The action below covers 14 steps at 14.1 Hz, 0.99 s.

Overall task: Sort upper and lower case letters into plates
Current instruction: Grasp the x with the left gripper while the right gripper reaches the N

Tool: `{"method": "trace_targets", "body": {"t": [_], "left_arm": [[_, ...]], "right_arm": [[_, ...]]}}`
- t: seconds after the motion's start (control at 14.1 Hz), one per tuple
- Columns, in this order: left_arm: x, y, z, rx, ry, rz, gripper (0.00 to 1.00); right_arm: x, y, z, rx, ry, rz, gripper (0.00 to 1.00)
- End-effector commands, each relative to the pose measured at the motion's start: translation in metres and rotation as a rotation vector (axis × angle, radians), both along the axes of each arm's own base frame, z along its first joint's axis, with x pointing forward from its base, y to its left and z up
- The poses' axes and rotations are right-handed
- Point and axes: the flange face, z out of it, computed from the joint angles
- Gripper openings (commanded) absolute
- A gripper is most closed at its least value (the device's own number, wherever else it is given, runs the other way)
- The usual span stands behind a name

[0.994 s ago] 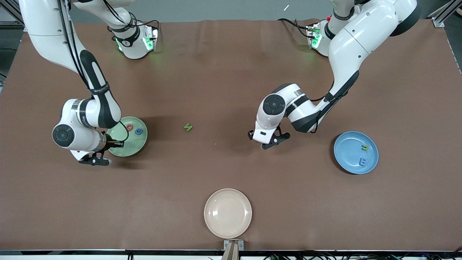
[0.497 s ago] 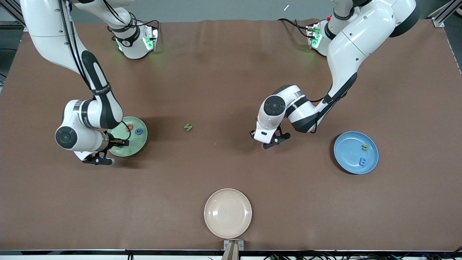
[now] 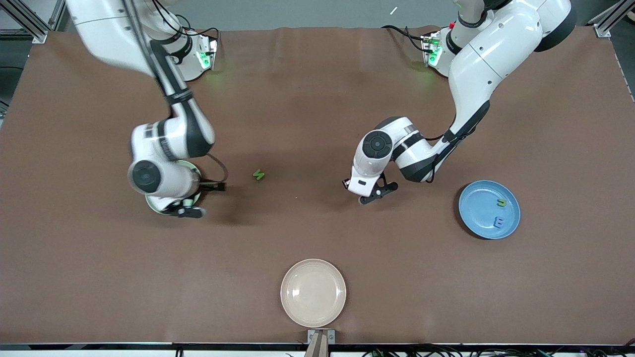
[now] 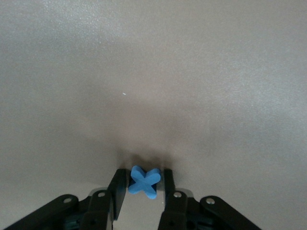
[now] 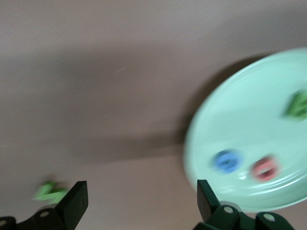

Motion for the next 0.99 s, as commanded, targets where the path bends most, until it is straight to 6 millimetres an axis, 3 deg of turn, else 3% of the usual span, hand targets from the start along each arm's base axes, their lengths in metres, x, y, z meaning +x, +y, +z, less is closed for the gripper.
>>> {"method": "trace_targets", "body": {"t": [0.0,0.21,0.43,0.64,0.92], "left_arm": [[-0.001,0.000,-0.007,0.007,-0.009,-0.009,0.23],[0.000,0.001,-0.006,0.008,-0.010,-0.004,0.08],[0.010,0.011,0.005,0.008,-0.032,0.003,0.08],[0.024,0.026,0.025,0.020,-0.063,-0.012,0.06],[0.057,0.084,0.057,0.069,-0.064,-0.123,0.06]], "right_arm": [[-0.022,0.028,-0.001,-0.059,-0.005,-0.220,1.00],[-0.054,0.053,-0.013,-0.083,-0.073,-0.389,1.00],[-0.085,0.084,-0.034,-0.080,-0.156,-0.518,1.00],[-0.100,0.112,-0.042,-0.079,-0.182,-0.574,1.00],[-0.105,0.118,-0.048,-0.083,-0.183,-0.565,0.88]]}}
